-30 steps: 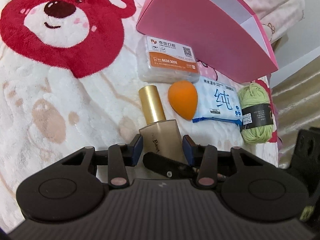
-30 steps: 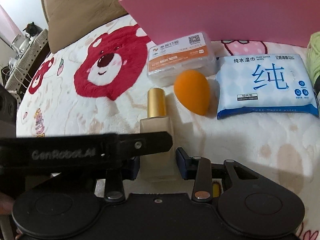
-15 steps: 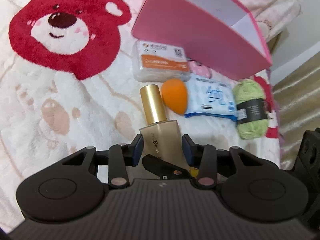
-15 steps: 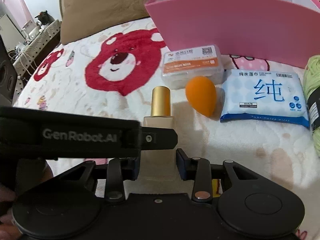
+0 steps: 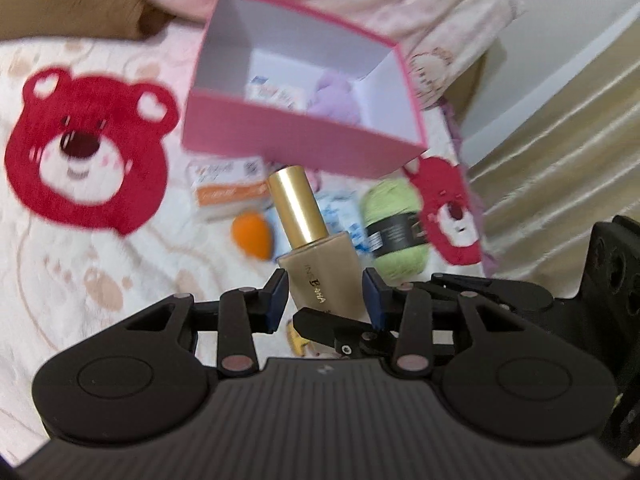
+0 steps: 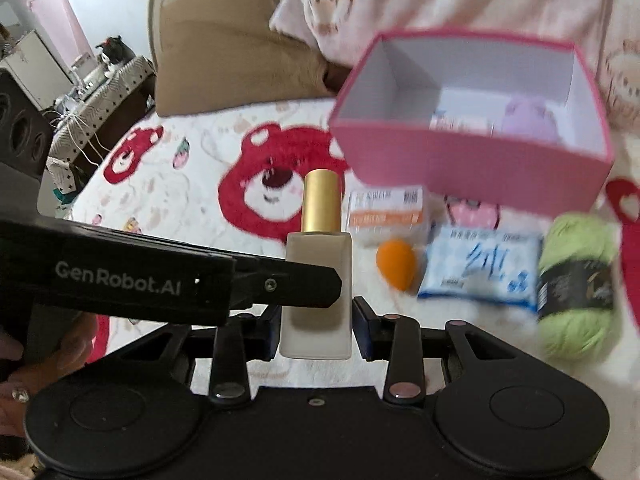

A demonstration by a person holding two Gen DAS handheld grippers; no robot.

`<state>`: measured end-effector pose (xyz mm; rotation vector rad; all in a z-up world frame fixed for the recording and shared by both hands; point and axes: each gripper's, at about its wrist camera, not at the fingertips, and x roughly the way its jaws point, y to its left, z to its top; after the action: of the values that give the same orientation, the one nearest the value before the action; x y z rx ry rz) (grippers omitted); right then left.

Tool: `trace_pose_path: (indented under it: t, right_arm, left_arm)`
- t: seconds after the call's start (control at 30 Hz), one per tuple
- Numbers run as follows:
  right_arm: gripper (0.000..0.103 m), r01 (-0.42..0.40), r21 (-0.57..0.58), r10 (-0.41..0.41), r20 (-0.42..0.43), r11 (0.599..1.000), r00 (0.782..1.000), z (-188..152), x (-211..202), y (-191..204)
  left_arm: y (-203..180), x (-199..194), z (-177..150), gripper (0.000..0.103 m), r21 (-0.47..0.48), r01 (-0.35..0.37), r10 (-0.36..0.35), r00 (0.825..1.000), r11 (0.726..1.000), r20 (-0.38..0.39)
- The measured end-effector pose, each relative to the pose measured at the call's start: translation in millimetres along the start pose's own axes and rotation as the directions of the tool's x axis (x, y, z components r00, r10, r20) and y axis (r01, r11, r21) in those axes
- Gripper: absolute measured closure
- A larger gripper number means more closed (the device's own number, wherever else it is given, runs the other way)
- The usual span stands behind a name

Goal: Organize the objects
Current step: 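Carry the foundation bottle over the pink box and lower it inside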

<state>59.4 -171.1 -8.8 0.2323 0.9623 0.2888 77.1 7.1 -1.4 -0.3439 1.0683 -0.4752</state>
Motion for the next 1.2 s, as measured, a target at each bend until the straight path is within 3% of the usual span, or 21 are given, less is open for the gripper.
trace_pose_path:
  t: [0.23,0.57,0.77,0.97,1.2]
  right_arm:
    - [0.062,0.029,-0.041,-0.026,0.065,0.999,0.998,25.5,-32.6,-5.7]
    - [0.062,0.019,-0.051,-0.014,0.098,0.999,0.995,49.9,-38.6,-11.6]
    - [0.062,0.038,-0.068,-0.030,0.123,0.997,0.992,80.8,-39.0,-17.4]
    - [0.062,0.089,-0.063,-0.081,0.114,0.994,0.990,130.1,-17.3,-41.0]
    - [0.062,0.106,-0.016,-0.105,0.028,0.994,0.994,178.0,36.6,-94.9]
  left_arm:
    - [-32.7,-14.1,21.3,0.066,0.053,0.023,-0.025,0.999,0.998,0.042]
    - [-36.7,-16.6,41.1,0.066,0.030,0.041,-0.043,0.997,0.999,0.065]
    - [-43.3,-15.5,76.1,0.067,0.037,0.027,-0.030,0.996,0.999,0.085]
    - [-45.8,15.1,132.7,0.065,0.044,-0.013,0.009,0.997,0.999,0.075]
    - [-24.8,87.6,182.0,0.065,-0.009,-0.020,0.021,0.999,1.000,0.045]
